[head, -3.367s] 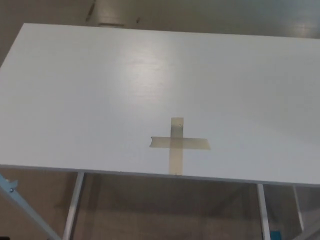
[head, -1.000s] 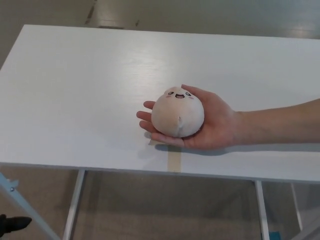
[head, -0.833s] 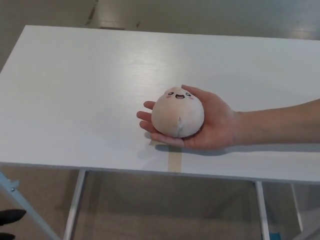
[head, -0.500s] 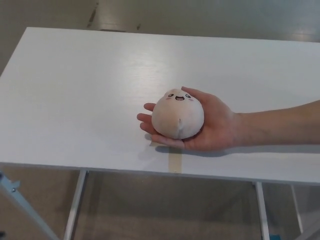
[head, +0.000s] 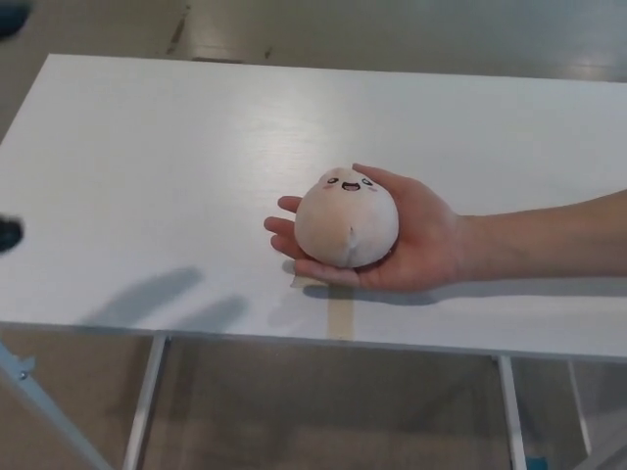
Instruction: Use the left hand to take the pink dumpling toy on a person's hand and put it on the desk.
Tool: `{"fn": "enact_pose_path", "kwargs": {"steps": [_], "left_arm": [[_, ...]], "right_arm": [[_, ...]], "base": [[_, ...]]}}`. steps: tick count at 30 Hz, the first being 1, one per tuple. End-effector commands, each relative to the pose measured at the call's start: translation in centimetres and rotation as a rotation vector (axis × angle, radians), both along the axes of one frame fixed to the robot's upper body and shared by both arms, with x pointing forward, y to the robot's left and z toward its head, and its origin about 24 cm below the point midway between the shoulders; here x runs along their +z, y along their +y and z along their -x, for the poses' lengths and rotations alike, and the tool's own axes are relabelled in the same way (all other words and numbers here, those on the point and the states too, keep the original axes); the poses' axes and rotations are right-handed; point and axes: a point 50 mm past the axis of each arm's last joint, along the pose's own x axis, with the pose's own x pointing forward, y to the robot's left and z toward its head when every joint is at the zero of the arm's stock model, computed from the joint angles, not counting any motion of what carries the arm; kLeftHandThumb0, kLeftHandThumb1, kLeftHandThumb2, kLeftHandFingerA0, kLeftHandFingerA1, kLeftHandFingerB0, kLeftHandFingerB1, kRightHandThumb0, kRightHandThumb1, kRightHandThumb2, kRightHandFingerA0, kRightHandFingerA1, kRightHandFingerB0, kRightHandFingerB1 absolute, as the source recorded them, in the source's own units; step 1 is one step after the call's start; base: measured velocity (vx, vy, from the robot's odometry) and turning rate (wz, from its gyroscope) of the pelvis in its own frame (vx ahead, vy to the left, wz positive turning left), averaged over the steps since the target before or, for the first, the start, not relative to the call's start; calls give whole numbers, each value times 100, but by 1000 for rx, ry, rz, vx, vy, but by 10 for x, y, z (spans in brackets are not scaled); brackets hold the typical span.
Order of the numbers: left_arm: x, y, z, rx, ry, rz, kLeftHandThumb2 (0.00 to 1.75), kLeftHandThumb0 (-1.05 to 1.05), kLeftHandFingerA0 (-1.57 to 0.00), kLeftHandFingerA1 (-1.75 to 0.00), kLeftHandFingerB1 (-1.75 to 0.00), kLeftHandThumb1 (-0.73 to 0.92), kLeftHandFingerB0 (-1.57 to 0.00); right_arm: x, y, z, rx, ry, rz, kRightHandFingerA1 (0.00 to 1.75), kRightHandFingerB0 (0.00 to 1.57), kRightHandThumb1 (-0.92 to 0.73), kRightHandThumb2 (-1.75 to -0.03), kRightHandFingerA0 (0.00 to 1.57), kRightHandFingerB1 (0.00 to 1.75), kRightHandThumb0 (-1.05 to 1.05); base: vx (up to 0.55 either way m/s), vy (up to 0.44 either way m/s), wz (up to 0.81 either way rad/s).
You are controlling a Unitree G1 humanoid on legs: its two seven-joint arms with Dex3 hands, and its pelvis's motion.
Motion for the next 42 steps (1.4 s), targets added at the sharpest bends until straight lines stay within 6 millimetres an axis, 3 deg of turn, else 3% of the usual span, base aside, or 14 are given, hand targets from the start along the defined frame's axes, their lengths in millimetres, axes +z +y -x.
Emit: {"fn": "enact_pose_path", "kwargs": {"steps": [1,3,7,8,12,15,16,17,21,23,26,36,37,42], "left_arm": [[45,-52,-38,-55,127,-197,69,-58,-31,-45,-37,39,-22],[45,-52,-38,-55,127,-197,69,-58,-31,-45,-37,39,-22],[40,-76,-81,-43,209,-264,54,-53,-31,-35,-30,44,-27],[39,-82,-90,-29,230,-281,82,-26,-11,-52,-51,20,-10],[20,-121,-126,44,314,-428,80,-30,-1,-50,-46,19,0],[12,-132,-132,56,335,-474,80,-30,-1,-50,-47,19,0],[9,-135,-134,60,345,-493,68,-60,-7,-30,-35,39,-11],[2,-143,-138,66,373,-536,53,-54,-7,-27,-28,42,-13],[-11,-157,-146,73,426,-602,54,-53,-6,-24,-27,42,-11],[-24,-168,-156,80,474,-643,73,-52,-4,-22,-32,35,-8],[-36,-175,-165,105,510,-663,71,-57,-9,-14,-28,40,-10],[-69,-183,-184,198,611,-733,69,-57,-10,-25,-30,40,-10],[-74,-184,-185,210,623,-745,55,-53,-11,-24,-27,42,-11],[-96,-188,-182,223,659,-800,54,-49,-10,-25,-27,41,-11]], "right_arm": [[-2,-4,7,9,34,-6,46,51,-71,-61,67,42,-20],[-2,-4,7,9,34,-6,46,51,-71,-61,67,42,-20],[-2,-3,5,9,36,-10,46,52,-70,-61,67,42,-20],[-2,-3,5,11,36,-8,46,53,-70,-61,67,42,-20],[-2,-1,4,17,29,-10,46,55,-70,-61,67,43,-22],[-2,1,4,15,26,-14,46,55,-70,-60,68,43,-22],[-2,1,4,17,26,-15,46,55,-69,-60,68,43,-21],[-3,2,3,22,27,-15,46,55,-69,-60,68,43,-21],[-3,2,4,30,32,-11,47,56,-69,-60,69,43,-21],[-2,1,3,29,28,-13,47,56,-69,-60,69,43,-22],[-1,2,1,25,25,-13,47,56,-69,-60,69,44,-21],[-2,2,2,28,21,-11,47,57,-69,-60,69,44,-20],[-1,1,1,29,19,-10,47,57,-69,-60,69,44,-20],[-1,1,1,30,16,-5,47,57,-69,-60,69,44,-20]], "base": [[0,0,0],[0,0,0],[0,0,0],[0,0,0],[0,0,0],[0,0,0],[0,0,0],[0,0,0],[0,0,0],[0,0,0],[0,0,0],[0,0,0],[0,0,0],[0,0,0]]}}
